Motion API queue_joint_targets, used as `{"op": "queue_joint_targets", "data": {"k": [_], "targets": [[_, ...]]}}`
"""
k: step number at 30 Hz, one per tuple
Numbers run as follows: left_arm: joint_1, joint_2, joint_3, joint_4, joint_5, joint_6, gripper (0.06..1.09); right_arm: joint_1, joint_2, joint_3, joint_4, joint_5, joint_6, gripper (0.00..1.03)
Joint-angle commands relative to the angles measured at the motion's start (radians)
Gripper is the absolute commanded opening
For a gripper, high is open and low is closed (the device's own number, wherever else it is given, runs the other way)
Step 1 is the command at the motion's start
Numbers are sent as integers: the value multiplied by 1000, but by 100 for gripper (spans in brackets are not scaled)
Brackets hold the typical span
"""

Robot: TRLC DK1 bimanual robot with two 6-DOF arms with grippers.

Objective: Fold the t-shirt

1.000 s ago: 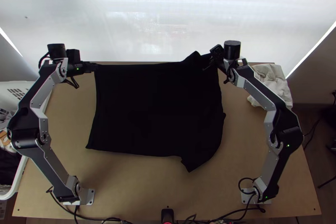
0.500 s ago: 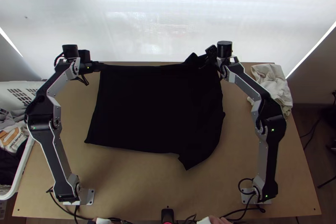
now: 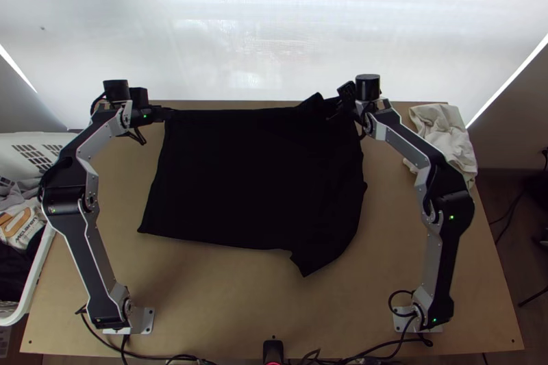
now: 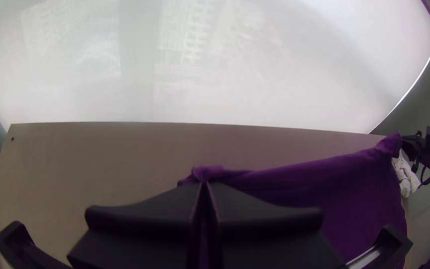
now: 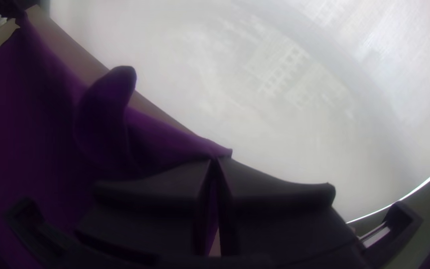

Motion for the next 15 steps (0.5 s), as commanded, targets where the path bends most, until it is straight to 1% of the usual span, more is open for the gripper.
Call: {"op": "queue_joint_targets", "data": {"k": [1,8,15], "targets": [[-7,-98,-153,60,2,7,9,5,-103,-154,3,-5,13,3],[-2,-196,-304,103,2,6,9,36,-209,-298,20,-15,34,3],[16,-262,-381,109,2,7,9,68,-292,-373,23,-16,59,3]]}}
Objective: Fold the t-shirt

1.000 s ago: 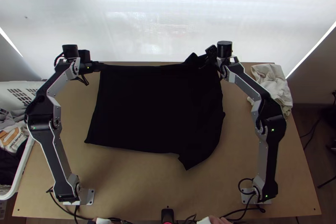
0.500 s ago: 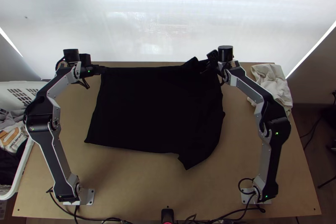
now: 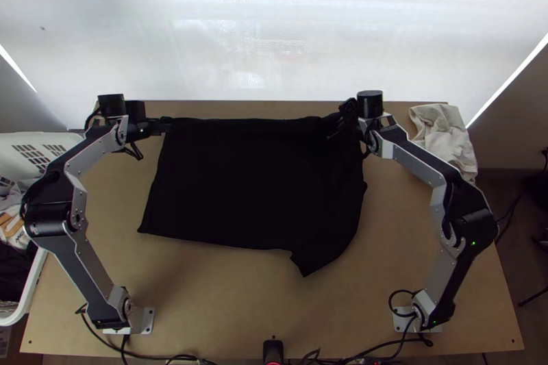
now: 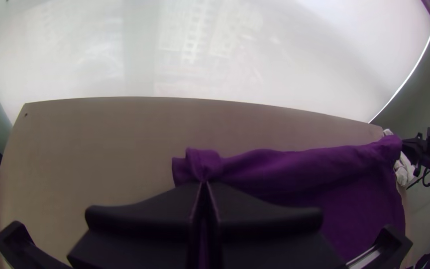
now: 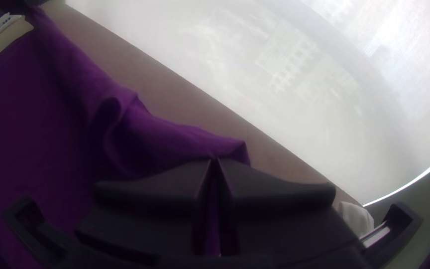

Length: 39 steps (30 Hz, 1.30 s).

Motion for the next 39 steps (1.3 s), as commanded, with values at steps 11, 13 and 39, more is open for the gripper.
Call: {"op": "queue_joint_targets", "data": {"k": [11,13,39], "targets": [[29,-158,-215,17,0,3,9,71,-255,-220,2,-4,56,3],[35,-172,-235,17,0,8,9,79,-284,-256,0,-3,53,3],[49,-288,-411,33,0,20,9,139,-471,-513,-14,-3,54,3]]}}
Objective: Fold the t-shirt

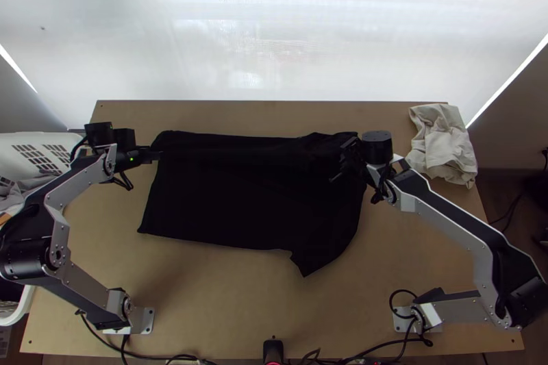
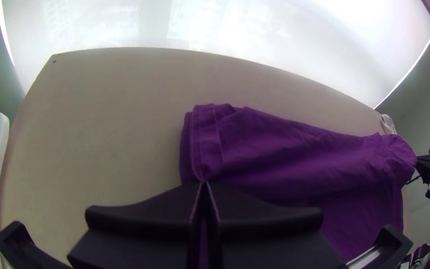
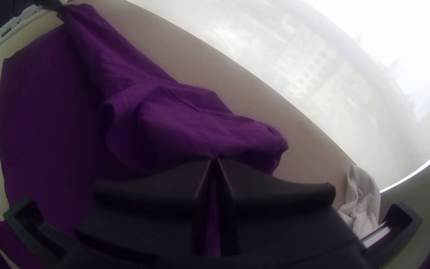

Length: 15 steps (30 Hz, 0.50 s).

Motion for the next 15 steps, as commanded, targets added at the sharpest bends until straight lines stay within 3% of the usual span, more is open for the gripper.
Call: {"op": "queue_joint_targets", "data": {"k": [1,15], "targets": [[1,-23,-49,12,2,1,9,6,-19,-48,2,1,2,3],[-2,-72,-99,12,2,-5,9,22,-82,-99,-16,1,4,3]]}}
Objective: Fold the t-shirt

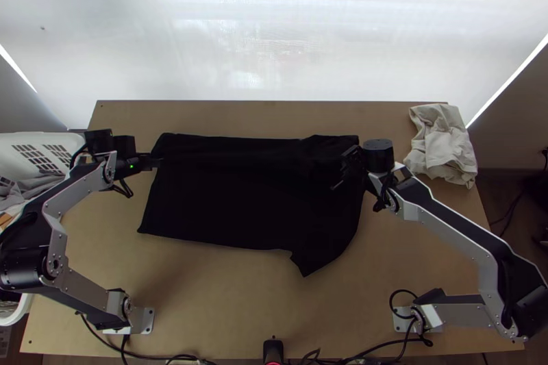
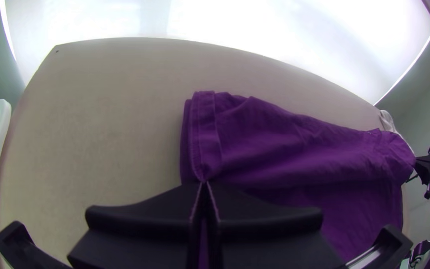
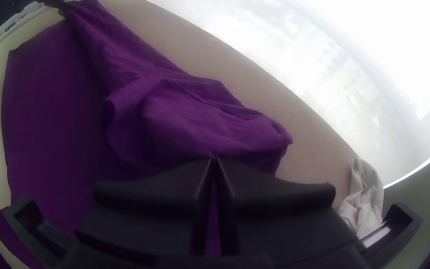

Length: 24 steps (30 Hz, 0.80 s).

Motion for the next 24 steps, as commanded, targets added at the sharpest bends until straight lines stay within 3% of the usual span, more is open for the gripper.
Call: {"op": "queue_joint_targets", "data": {"k": [1,24], "targets": [[-4,-22,-21,1,0,-6,9,11,-34,-33,-17,0,1,3],[3,-87,-115,-2,0,-5,9,15,-99,-114,-51,0,5,3]]}}
